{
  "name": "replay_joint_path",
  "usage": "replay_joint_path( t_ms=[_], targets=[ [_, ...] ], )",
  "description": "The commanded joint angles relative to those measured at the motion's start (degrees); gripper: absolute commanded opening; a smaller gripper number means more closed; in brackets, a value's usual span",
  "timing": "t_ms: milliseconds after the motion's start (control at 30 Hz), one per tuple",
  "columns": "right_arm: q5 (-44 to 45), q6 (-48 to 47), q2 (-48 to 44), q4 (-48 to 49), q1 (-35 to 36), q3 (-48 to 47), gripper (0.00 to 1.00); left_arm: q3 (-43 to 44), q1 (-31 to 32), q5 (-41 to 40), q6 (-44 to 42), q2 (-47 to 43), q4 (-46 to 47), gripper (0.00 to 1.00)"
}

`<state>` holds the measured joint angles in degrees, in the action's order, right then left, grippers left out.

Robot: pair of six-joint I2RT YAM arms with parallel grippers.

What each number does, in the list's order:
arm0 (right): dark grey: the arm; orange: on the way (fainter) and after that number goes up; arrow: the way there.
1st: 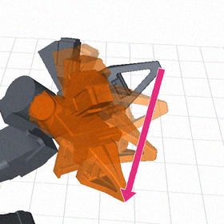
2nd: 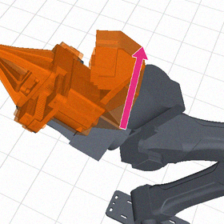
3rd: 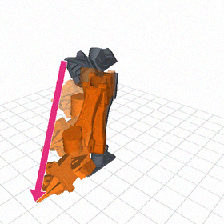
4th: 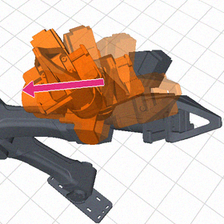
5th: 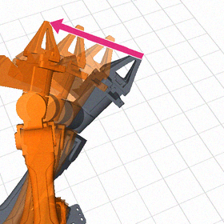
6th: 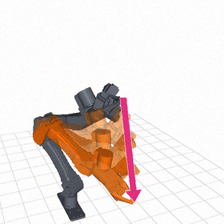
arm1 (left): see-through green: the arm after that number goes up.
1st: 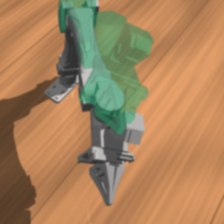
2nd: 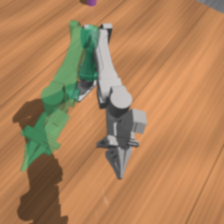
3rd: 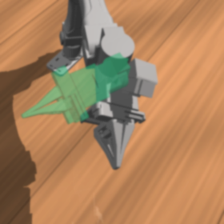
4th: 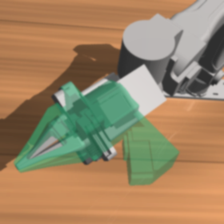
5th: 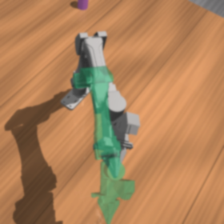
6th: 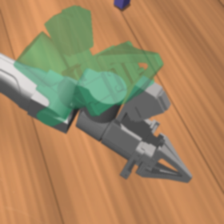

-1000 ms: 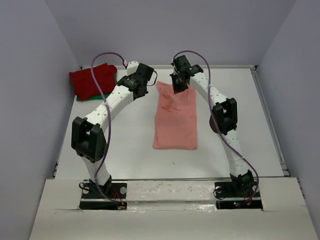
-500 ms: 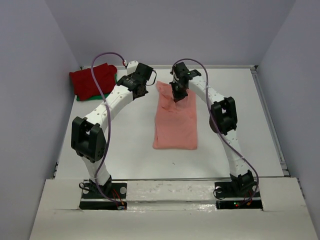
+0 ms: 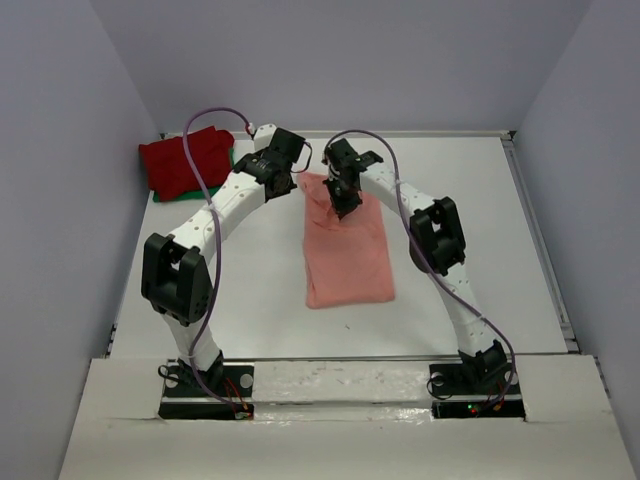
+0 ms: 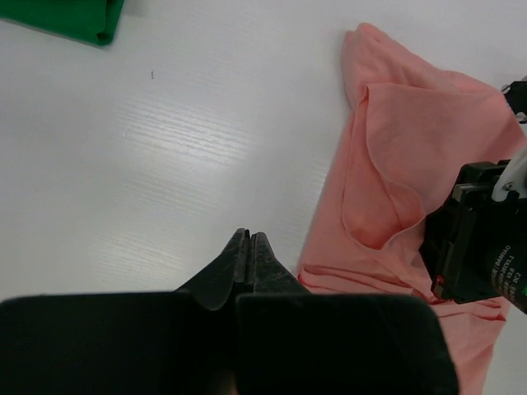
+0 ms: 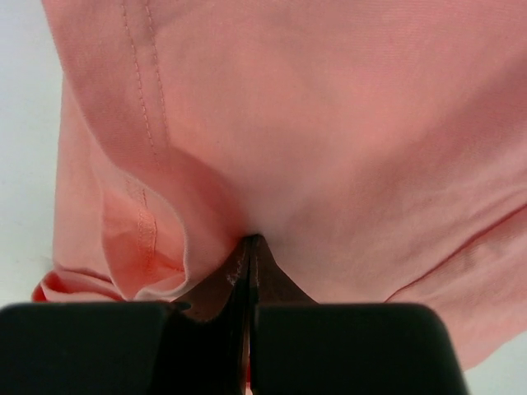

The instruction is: Fold and stack the t-shirts

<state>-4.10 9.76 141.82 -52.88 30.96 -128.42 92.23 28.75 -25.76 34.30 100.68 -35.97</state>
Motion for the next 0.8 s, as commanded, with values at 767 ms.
replay_joint_path(
  t_ms=[767],
  targets=[
    [6.3,-1.9,-5.0,1.0,0.1,0.2,0.00,-2.8,0.3,15.7,-3.0,6.9,8.4,0.00]
  ],
)
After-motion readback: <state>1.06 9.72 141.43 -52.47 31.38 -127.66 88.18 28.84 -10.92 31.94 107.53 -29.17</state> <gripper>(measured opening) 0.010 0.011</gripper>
